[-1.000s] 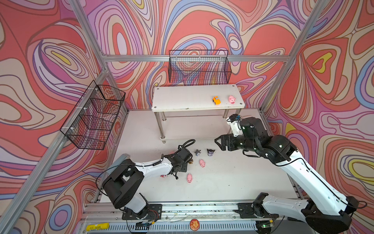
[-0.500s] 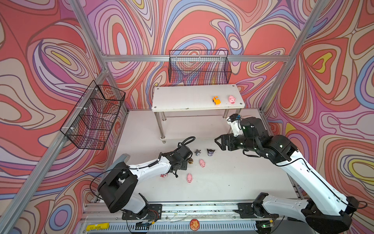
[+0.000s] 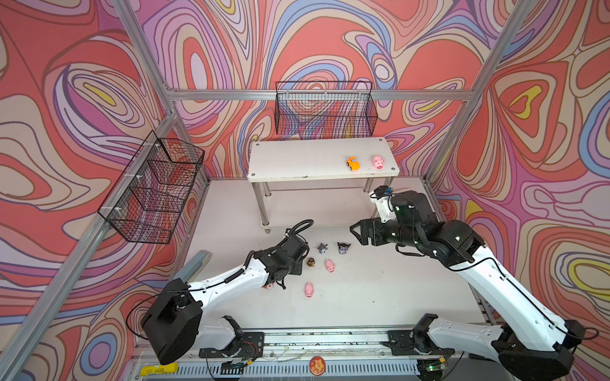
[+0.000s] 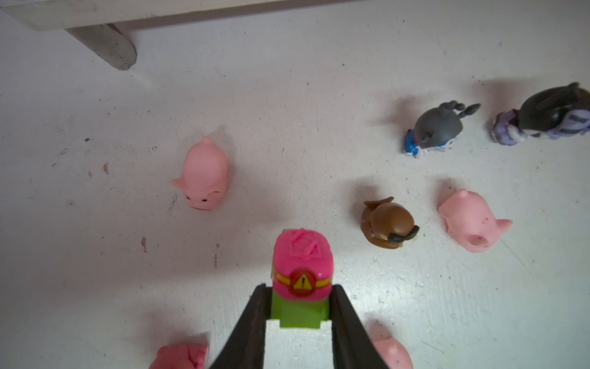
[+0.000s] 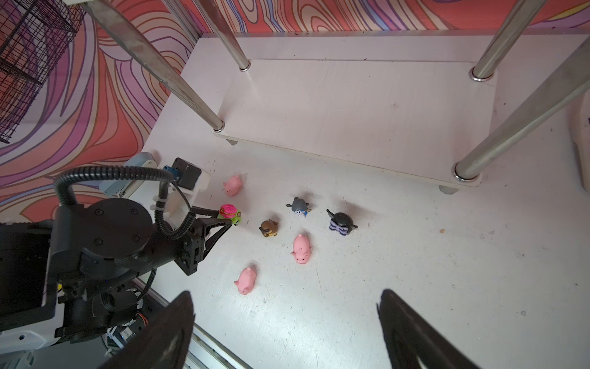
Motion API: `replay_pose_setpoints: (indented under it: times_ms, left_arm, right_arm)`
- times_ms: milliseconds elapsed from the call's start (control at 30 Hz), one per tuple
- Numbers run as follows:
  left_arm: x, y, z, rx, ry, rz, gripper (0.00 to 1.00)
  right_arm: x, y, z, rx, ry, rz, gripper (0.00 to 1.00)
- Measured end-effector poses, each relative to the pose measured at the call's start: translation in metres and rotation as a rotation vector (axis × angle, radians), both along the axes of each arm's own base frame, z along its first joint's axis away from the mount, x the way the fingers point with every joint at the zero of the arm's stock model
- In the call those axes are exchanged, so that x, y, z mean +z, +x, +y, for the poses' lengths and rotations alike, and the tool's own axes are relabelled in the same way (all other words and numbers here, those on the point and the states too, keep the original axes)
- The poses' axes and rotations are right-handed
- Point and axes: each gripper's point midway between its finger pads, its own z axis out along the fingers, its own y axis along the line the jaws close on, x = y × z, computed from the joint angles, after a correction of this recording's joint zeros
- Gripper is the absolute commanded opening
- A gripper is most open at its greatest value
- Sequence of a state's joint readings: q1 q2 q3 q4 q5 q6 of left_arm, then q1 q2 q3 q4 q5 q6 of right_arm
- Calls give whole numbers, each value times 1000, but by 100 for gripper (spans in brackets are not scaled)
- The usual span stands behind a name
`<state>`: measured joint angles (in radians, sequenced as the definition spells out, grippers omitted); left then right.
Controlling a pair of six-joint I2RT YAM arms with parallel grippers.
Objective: Organize plastic toys on shelves
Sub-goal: Pick up the plastic toy from the center of the table, then place the plastic toy at the center of the table.
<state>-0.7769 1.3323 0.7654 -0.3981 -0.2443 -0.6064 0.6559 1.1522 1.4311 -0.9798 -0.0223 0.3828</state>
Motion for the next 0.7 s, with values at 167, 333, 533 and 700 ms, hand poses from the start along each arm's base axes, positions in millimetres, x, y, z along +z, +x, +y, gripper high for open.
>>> replay_pose_setpoints:
  times_ms: [167, 333, 533, 700]
  left_arm:
    - [-14, 4, 4, 13, -10, -55, 16]
    - [-38, 2, 16, 40, -36, -132, 16]
    - [-52, -1, 24, 57, -62, -181, 18]
    - [-44, 6, 15, 61, -114, -217, 29]
  right_arm:
    - [-1, 0, 0, 0, -2, 2, 94]
    - [-3, 1, 0, 0, -5, 6, 94]
    - [-11, 4, 3, -1, -22, 28, 94]
    - [-16, 6, 4, -3, -36, 42, 94]
